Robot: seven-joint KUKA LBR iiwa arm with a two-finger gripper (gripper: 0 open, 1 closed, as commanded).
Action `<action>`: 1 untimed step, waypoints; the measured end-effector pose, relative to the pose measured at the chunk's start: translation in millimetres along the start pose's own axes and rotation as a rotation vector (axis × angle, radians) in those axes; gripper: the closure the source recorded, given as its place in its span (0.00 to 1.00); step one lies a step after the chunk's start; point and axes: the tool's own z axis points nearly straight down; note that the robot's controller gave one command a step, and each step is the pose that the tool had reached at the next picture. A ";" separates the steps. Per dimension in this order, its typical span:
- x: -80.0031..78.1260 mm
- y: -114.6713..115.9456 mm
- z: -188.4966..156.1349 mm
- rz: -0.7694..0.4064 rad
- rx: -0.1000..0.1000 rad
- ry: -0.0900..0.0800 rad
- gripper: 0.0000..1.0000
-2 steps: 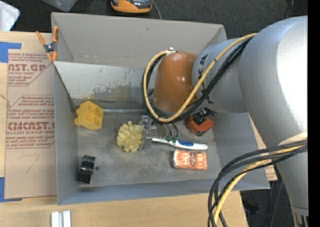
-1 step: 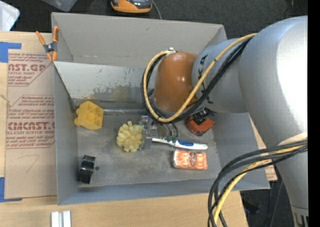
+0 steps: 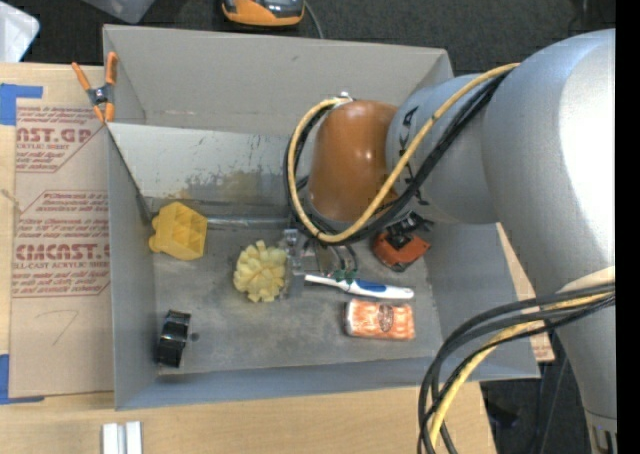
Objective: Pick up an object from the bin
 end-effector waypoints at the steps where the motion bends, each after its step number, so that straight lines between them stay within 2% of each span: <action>1: -0.1 0.4 -3.1 0.000 0.000 -0.001 1.00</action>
Offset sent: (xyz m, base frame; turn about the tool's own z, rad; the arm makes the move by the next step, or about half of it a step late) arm 0.0002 0.0005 0.0154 0.0000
